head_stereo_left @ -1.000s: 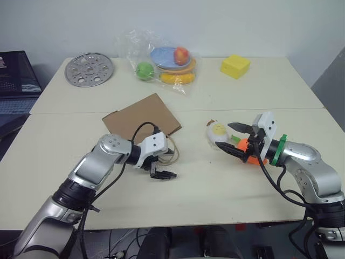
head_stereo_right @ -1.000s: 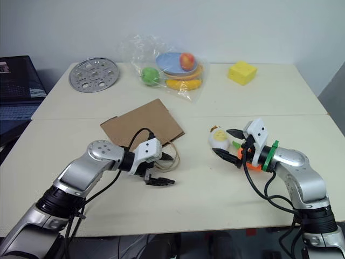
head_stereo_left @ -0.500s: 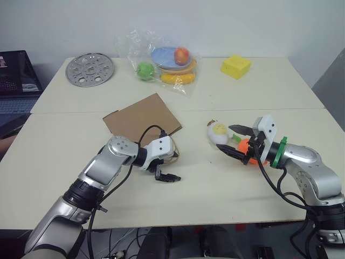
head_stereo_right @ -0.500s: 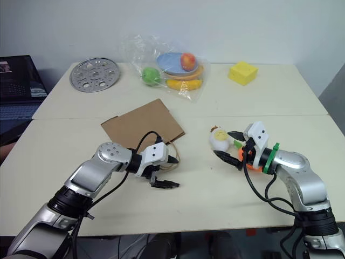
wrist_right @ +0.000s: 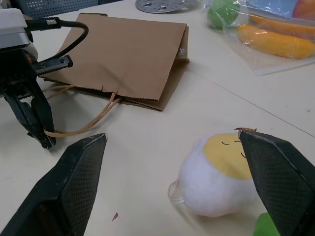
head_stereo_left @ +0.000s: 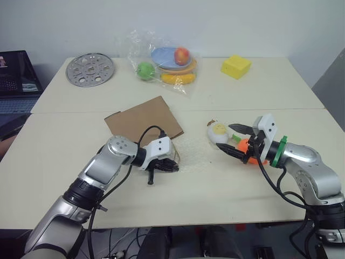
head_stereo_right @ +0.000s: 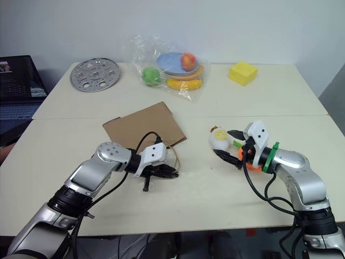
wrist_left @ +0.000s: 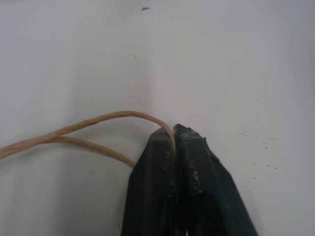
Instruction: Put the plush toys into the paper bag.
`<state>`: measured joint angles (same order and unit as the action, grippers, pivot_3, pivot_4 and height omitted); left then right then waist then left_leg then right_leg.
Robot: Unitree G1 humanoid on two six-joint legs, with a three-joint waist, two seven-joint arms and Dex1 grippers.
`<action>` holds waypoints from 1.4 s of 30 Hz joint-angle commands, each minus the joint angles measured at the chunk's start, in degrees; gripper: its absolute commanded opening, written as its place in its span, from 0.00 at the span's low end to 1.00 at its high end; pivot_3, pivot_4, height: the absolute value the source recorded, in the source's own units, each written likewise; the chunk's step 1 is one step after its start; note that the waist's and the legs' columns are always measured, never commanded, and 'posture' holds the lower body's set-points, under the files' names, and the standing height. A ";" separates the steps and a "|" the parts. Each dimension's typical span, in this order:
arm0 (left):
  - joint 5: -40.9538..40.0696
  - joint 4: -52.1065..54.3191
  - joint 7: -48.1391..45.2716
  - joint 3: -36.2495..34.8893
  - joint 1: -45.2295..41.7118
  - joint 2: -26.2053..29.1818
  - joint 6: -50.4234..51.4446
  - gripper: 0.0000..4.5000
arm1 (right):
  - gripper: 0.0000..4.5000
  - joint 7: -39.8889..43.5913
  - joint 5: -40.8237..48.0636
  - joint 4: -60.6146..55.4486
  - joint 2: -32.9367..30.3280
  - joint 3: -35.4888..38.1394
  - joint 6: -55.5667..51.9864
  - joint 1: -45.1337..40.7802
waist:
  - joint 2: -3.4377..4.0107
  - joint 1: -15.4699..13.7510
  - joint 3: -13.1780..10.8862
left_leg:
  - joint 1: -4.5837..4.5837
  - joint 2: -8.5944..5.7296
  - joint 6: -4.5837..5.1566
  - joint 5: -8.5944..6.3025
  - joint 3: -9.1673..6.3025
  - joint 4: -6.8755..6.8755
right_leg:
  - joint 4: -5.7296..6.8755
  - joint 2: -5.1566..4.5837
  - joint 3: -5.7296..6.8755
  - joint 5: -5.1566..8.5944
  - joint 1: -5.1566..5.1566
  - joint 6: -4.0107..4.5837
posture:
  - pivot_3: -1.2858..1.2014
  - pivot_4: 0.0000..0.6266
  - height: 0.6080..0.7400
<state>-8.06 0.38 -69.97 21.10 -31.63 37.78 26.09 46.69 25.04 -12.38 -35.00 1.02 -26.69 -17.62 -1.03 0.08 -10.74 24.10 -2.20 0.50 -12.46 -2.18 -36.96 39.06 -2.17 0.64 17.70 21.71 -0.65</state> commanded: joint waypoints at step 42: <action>-24.17 10.41 7.98 -22.85 -6.51 6.17 20.64 0.00 | 0.01 -8.77 -23.40 14.73 17.95 -19.70 23.99 -14.12 | -0.01 0.49 0.01 | -0.17 -0.03 -0.25 0.15 0.00 0.00 | 0.39 0.04 -0.06 -0.03 0.13 -0.04 | 0.52 0.24 1.00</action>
<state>-31.06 9.37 -61.81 0.32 -37.10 42.86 46.97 38.28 4.32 1.25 -17.10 -17.55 -8.47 -30.95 -1.04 0.56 -10.74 23.93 -2.22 0.24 -12.30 -2.19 -36.96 39.49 -2.13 0.60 17.66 21.84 -0.70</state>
